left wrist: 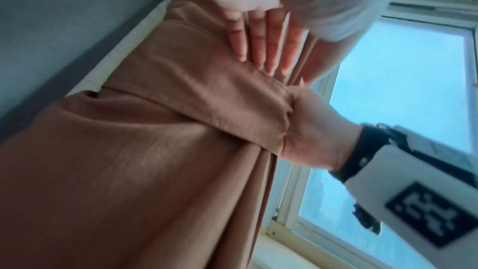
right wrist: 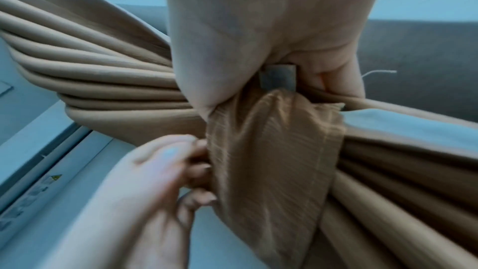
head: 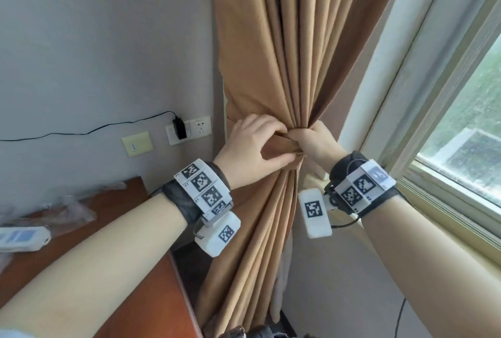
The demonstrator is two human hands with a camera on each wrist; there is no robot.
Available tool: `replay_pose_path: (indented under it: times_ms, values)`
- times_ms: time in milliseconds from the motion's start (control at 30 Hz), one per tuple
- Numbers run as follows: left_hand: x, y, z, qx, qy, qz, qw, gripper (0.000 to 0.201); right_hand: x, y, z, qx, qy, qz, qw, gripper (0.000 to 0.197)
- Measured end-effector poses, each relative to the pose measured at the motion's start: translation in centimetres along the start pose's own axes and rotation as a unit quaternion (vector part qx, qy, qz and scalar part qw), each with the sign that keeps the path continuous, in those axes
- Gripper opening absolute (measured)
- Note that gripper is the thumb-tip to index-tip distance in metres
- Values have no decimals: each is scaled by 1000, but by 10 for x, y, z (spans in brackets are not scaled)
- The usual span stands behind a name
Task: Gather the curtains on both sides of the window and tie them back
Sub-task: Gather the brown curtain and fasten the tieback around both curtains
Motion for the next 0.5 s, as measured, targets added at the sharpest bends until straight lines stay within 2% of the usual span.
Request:
replay_pose_path:
  times_ms: [67,133,233,333,433,500]
  values:
    - [3,-6,2,-10,-60,-24,998,49,4,12,-2,41,10,2,999,9]
    - [7,-15,3,-10,-116,-11,993,45,8,25,-4,90,22,5,996,8]
    - [18,-28,4,7,-161,44,986,32,13,39,-4,137,47,-8,989,13]
    - [28,-42,10,5,-173,138,975,26,23,45,0,164,52,33,984,22]
    - [24,-53,19,-14,-165,119,979,29,33,53,5,203,49,57,976,29]
    - [21,-60,26,-60,-157,84,982,31,37,59,5,212,54,60,974,31]
Point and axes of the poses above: each hand's wrist, its own z-axis away from the middle knuckle, its own y-axis out of the palm, x = y × z, the point moved 7 cm from there along -z, towards the middle knuckle, and after that the axes turned 5 degrees about x, right-handed, at the moved point
